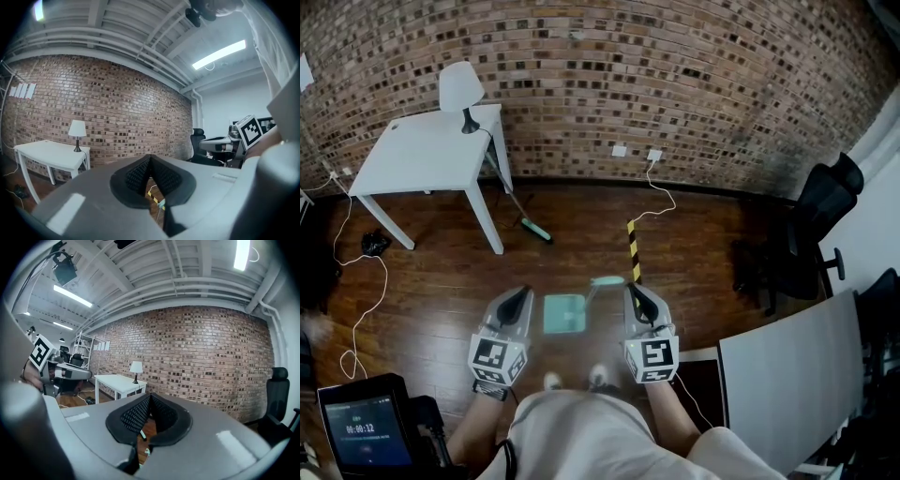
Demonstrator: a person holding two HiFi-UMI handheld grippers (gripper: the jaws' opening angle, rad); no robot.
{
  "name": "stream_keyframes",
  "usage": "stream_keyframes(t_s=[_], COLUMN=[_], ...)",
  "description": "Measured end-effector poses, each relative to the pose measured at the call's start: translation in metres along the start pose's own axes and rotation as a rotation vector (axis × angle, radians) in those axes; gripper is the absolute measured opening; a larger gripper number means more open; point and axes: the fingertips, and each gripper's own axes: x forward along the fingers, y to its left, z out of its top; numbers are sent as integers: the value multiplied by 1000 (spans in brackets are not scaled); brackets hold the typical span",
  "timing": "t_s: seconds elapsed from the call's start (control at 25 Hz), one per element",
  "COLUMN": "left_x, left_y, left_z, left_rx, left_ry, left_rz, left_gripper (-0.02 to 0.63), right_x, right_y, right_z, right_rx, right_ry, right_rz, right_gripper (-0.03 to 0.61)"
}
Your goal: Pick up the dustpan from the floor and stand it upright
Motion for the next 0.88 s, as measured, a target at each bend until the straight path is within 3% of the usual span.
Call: stream_keyframes(t_s=[0.28,0.48,0.68,0.88], left_x=[-49,-86,-120,-184], left_y=[-4,-42,-89,-167], left_z=[-31,-41,-24,0], left_rx=[7,-7,23,20], left_ry=[39,66,-15,-175], left_rz=[-52,-96,-26,4], left_gripper=[-2,-3,-2,-3], right_x=[-43,-86,-150,-245], right_y=[38,37,34,37], right_z=[-14,-19,-27,-34], right_rx=[-15,67,127,123], right_ry=[4,19,9,-33], right_rz=[12,24,27,123], right_gripper=[14,14,14,14])
